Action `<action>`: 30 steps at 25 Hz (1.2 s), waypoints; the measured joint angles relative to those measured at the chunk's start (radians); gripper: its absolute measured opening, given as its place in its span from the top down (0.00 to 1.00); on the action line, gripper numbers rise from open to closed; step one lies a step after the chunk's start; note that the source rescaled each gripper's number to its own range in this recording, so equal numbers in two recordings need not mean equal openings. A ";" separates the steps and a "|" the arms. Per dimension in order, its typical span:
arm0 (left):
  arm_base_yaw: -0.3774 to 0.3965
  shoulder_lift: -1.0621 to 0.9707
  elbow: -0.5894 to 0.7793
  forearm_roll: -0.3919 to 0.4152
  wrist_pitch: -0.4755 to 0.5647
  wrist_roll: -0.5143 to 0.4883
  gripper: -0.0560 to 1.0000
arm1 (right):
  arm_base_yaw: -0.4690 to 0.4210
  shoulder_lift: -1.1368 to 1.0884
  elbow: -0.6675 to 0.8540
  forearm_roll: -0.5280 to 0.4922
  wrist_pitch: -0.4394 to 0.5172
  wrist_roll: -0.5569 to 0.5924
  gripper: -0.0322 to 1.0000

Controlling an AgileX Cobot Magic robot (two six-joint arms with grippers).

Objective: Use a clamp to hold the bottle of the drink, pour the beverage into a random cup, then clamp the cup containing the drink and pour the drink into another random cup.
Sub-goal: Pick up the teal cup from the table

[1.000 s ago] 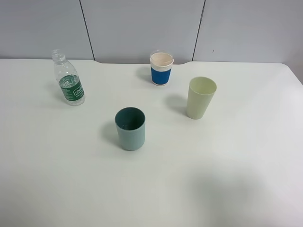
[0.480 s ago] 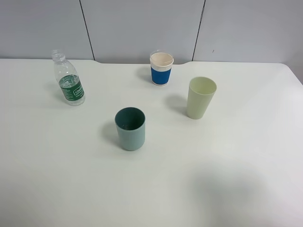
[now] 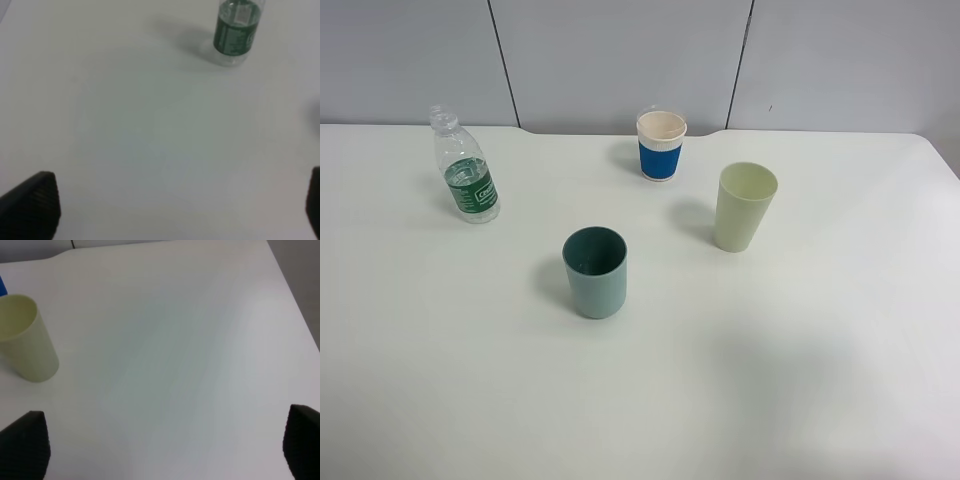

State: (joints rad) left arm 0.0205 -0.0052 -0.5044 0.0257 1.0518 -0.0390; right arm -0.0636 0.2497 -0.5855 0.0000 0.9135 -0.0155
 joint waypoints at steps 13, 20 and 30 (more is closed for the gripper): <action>0.000 0.000 0.000 0.001 0.000 0.000 0.00 | 0.160 0.447 -0.006 0.052 -0.392 -0.099 0.22; 0.000 0.000 0.000 0.001 0.000 0.000 0.00 | 0.381 0.593 -0.006 0.029 -0.514 -0.084 0.22; 0.000 0.000 0.000 0.001 0.000 0.001 0.00 | 0.706 0.756 -0.006 0.010 -0.639 -0.083 0.22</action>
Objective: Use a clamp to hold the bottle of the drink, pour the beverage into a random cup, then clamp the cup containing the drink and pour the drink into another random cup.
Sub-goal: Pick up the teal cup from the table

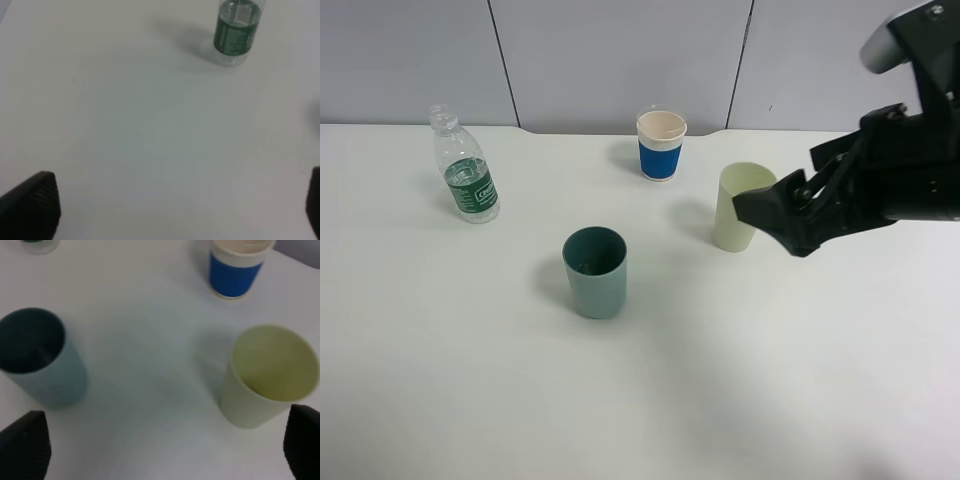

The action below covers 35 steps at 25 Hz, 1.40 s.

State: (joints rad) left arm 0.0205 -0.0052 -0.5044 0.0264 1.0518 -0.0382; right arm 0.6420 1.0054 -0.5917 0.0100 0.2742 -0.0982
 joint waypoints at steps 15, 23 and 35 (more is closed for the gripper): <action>0.000 0.000 0.000 0.000 0.000 0.000 0.00 | 0.216 0.230 0.008 -0.010 -0.085 -0.001 0.22; 0.000 0.000 0.000 0.000 0.001 0.000 0.00 | 0.219 0.322 0.069 -0.010 -0.172 -0.001 0.22; 0.000 0.000 0.000 0.000 0.002 0.000 0.00 | 0.219 0.542 0.089 -0.079 -0.451 -0.001 0.22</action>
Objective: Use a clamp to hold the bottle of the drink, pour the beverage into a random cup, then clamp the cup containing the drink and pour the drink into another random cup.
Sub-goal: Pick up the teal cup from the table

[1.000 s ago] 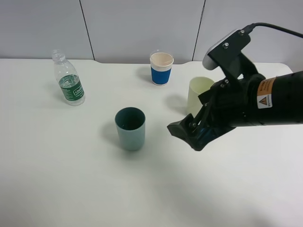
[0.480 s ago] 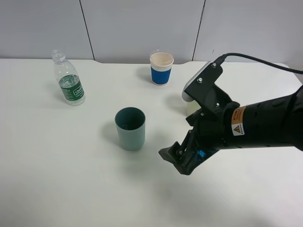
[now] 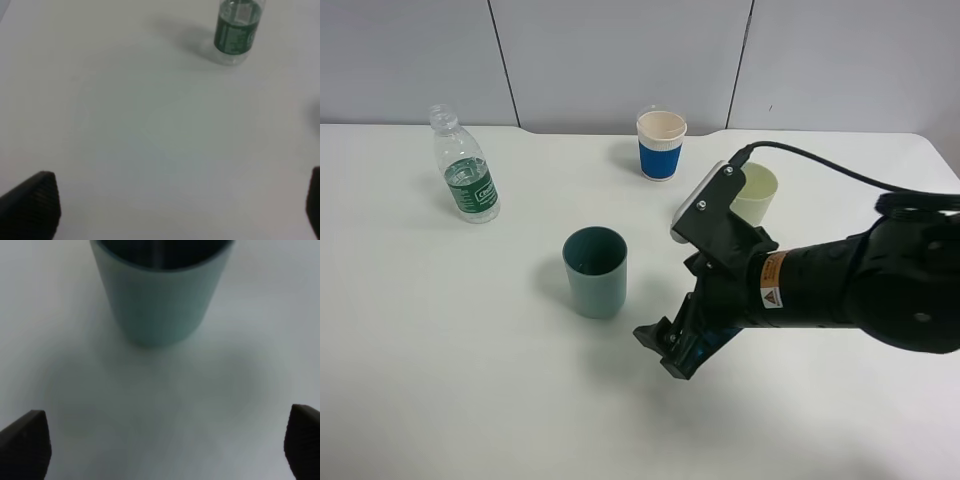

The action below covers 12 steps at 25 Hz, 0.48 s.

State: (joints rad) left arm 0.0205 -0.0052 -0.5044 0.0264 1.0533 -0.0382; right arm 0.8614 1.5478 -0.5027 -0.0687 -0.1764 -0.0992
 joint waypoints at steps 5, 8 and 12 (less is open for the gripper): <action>0.000 0.000 0.000 0.000 0.000 0.000 0.00 | 0.000 0.121 0.001 -0.001 -0.151 -0.023 0.22; 0.000 0.000 0.000 0.000 0.000 0.000 0.00 | -0.010 0.199 0.002 -0.004 -0.244 -0.047 0.22; 0.000 0.000 0.000 0.000 0.000 0.000 0.00 | -0.041 0.284 0.002 -0.015 -0.379 -0.065 0.22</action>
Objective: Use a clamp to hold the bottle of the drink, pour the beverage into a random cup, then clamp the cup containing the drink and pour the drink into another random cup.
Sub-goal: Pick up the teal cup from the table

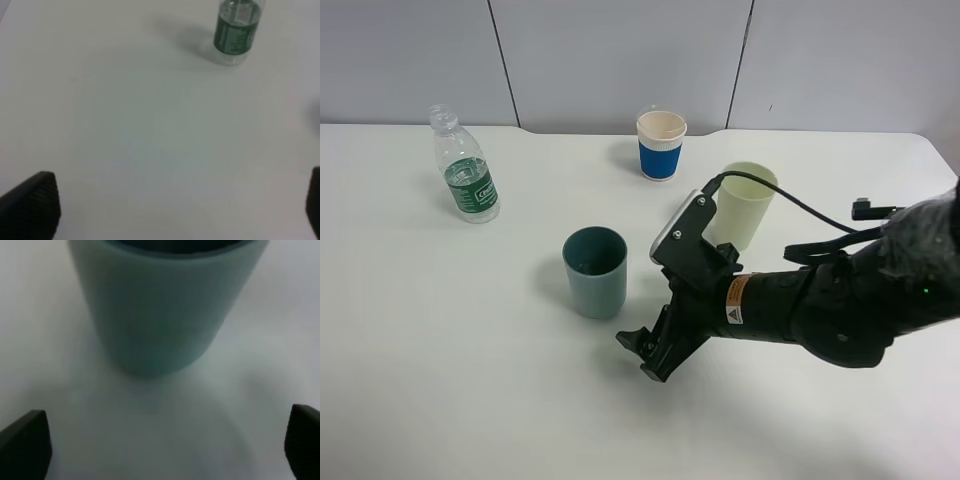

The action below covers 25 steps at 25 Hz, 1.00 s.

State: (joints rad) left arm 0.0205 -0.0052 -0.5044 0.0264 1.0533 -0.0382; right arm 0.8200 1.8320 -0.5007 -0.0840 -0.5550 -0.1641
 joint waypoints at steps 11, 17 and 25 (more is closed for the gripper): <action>0.000 0.000 0.000 0.000 0.000 0.000 0.00 | -0.028 0.155 -0.001 -0.114 -0.394 -0.033 0.22; 0.000 0.000 0.000 0.000 0.000 0.000 0.00 | -0.047 0.197 0.000 -0.139 -0.474 -0.044 0.22; 0.000 0.000 0.000 0.000 0.000 0.000 0.00 | -0.062 0.245 0.000 -0.176 -0.544 -0.044 0.22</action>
State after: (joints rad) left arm 0.0205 -0.0052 -0.5044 0.0264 1.0533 -0.0382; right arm 0.7583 2.0772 -0.5007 -0.2605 -1.0990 -0.2082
